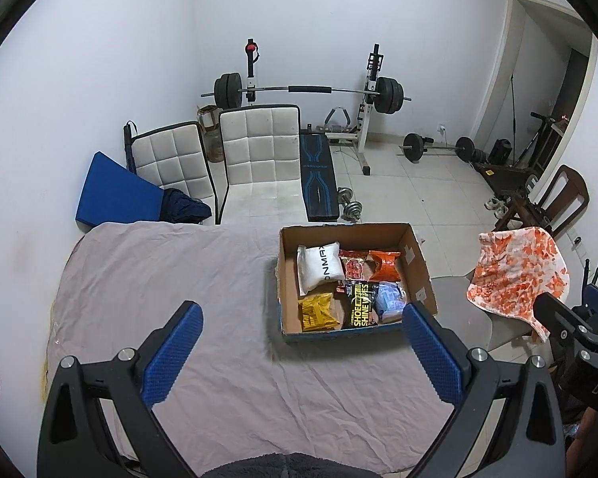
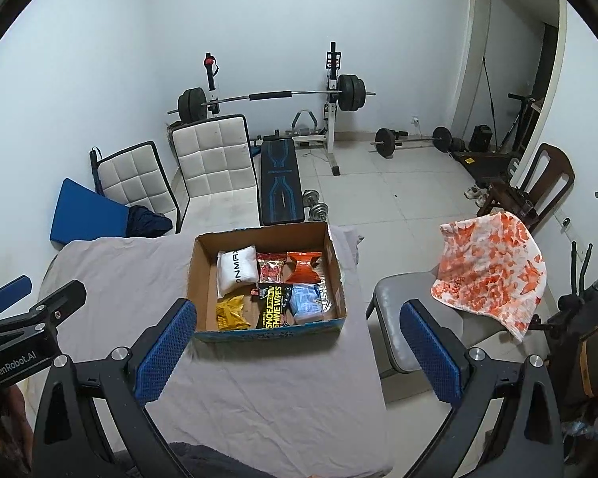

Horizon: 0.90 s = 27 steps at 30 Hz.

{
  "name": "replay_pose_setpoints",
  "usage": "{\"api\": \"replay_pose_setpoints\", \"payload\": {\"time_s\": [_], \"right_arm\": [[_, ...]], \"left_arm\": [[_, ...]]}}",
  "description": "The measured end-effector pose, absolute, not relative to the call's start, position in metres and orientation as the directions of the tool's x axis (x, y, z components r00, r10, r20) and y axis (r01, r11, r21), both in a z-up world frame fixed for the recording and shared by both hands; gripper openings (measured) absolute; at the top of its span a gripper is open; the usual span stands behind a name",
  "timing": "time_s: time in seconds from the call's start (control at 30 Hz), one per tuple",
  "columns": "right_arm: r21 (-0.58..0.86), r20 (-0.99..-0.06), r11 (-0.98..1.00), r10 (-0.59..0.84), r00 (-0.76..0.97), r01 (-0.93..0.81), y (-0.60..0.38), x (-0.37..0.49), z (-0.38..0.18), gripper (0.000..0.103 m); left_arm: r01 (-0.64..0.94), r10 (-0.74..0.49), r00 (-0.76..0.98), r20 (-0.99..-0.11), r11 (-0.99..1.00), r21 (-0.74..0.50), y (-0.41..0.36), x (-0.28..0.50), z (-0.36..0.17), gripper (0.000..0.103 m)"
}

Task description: Organize soft objects

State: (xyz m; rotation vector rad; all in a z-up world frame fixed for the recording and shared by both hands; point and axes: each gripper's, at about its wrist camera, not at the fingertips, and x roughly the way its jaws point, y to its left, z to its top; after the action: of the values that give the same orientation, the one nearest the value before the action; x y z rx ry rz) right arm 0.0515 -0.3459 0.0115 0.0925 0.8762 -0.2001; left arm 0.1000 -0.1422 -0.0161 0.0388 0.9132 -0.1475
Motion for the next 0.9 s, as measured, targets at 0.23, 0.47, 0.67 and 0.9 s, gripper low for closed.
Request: {"api": "replay_pose_setpoints", "payload": {"time_s": [0.23,0.47,0.67,0.9], "right_arm": [[0.004,-0.772,0.978,-0.129,0.623,0.208,-0.3429,0.0506,0.0102,0.103],[0.011,-0.775,0.979,-0.121,0.62,0.204,-0.3406,0.0491,0.0093,0.103],[0.007,-0.776,0.979,-0.122,0.618,0.203,-0.3379,0.0477,0.0096,0.103],[0.004,-0.774,0.979,-0.127,0.62,0.205,-0.3375,0.046,0.0087,0.103]], "left_arm": [[0.14,-0.113,0.606,-0.787,0.99,-0.034,-0.1392,0.0995,-0.0153,0.103],[0.138,-0.116,0.608,-0.785,0.99,-0.04,-0.1352,0.0961,-0.0133,0.103],[0.146,-0.125,0.605,-0.786,0.988,-0.044,-0.1364,0.0938,-0.0129,0.103],[0.148,-0.126,0.608,-0.784,0.988,-0.044,-0.1359,0.0927,-0.0124,0.103]]}}
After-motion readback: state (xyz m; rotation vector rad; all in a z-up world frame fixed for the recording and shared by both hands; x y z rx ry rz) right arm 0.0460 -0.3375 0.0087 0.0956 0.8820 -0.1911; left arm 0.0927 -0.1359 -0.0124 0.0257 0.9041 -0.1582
